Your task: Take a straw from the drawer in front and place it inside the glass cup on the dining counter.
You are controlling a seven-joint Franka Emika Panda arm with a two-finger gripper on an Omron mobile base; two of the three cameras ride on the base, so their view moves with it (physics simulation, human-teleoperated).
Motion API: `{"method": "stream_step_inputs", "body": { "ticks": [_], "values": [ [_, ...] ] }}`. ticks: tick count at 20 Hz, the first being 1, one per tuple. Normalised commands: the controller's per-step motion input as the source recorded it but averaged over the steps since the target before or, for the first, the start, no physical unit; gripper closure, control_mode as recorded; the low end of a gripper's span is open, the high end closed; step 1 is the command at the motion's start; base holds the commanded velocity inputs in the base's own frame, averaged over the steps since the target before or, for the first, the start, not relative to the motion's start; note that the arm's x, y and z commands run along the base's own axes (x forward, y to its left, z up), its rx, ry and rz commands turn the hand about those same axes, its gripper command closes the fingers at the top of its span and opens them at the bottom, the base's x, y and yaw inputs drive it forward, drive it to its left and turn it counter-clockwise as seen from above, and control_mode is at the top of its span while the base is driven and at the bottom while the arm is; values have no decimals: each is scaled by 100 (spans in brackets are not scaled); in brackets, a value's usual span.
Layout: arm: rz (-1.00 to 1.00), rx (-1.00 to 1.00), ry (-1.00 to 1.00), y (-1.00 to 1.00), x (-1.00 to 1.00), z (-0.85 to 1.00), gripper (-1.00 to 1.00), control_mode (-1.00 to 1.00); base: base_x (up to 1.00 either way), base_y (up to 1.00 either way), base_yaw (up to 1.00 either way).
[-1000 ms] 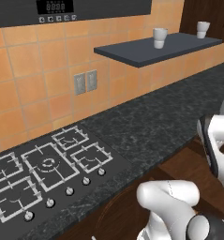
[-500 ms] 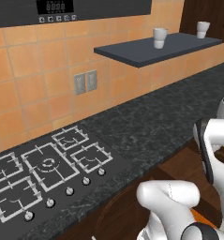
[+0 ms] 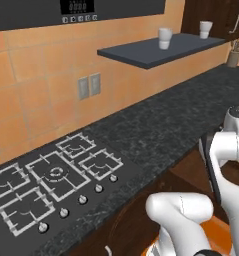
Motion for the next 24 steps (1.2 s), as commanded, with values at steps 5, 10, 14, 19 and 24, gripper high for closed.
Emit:
{"method": "stream_step_inputs", "body": {
  "ticks": [5, 10, 14, 19, 24],
  "values": [
    [0, 0, 0, 0, 0, 0, 100, 100, -68, 37, -43],
    [0, 0, 0, 0, 0, 0, 100, 100, -79, 20, -48],
    [0, 0, 0, 0, 0, 0, 100, 100, -70, -7, -62],
    [0, 0, 0, 0, 0, 0, 100, 100, -24, -63, -45],
    [0, 0, 0, 0, 0, 0, 100, 100, 1, -84, -27]
  ]
}}
